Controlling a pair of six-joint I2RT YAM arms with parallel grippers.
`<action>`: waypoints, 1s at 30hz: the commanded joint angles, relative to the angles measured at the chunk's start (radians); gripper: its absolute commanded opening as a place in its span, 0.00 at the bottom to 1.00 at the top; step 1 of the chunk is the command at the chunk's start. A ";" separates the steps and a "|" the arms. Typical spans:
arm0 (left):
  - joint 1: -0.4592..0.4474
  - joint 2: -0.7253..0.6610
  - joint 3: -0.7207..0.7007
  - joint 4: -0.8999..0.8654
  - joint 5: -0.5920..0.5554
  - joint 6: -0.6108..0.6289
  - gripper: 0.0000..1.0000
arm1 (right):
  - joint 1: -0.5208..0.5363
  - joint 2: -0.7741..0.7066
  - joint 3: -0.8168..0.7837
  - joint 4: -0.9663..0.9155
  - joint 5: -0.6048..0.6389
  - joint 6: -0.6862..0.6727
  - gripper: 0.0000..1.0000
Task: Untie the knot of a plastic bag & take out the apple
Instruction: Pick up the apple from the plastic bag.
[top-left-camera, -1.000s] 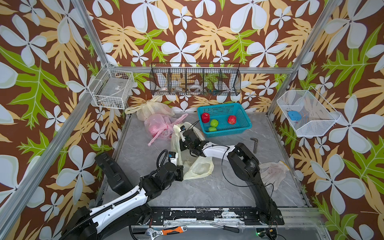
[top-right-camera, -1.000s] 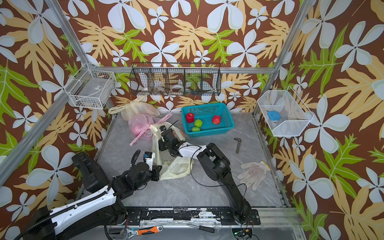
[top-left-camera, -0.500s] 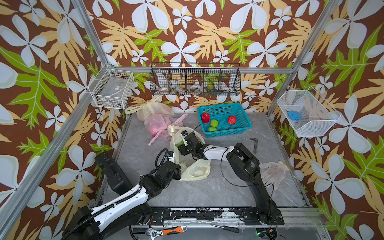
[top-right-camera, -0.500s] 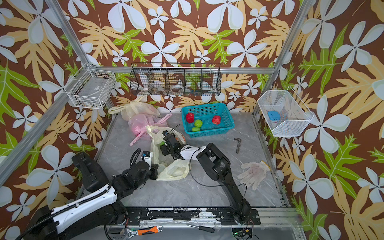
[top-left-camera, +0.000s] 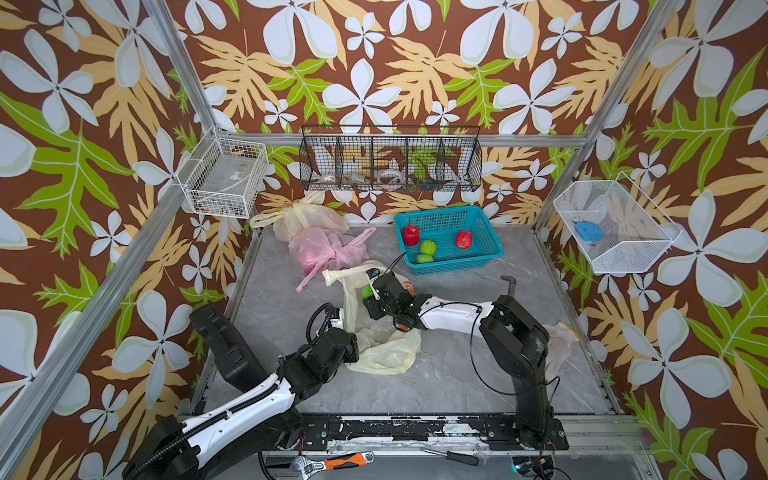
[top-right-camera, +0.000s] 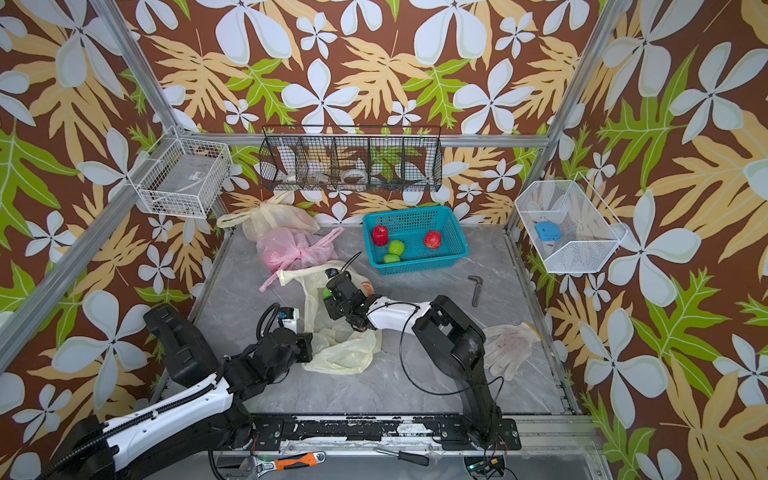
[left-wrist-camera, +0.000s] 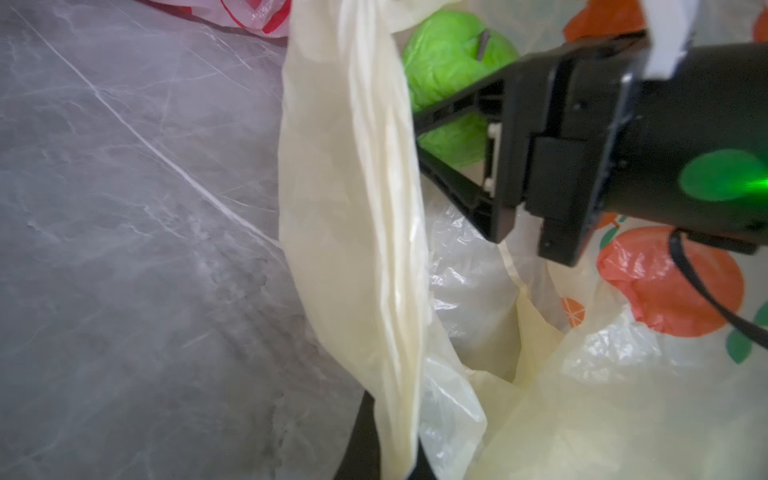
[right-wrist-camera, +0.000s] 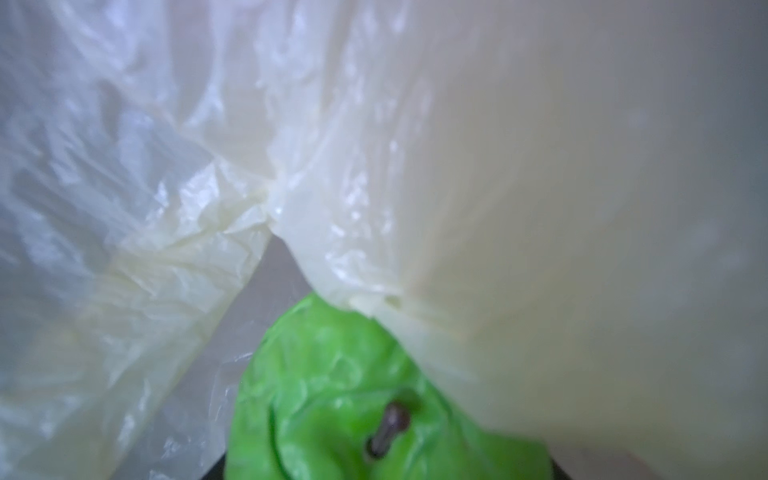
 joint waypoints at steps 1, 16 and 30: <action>0.004 0.035 0.017 0.063 -0.001 -0.015 0.00 | 0.016 -0.019 0.002 -0.068 0.097 -0.055 0.63; 0.021 0.253 0.204 0.035 0.024 0.046 0.00 | 0.055 -0.095 -0.061 -0.048 0.018 -0.166 0.68; 0.026 0.309 0.142 0.080 0.098 -0.015 0.00 | 0.053 -0.189 -0.205 -0.009 0.029 -0.132 0.67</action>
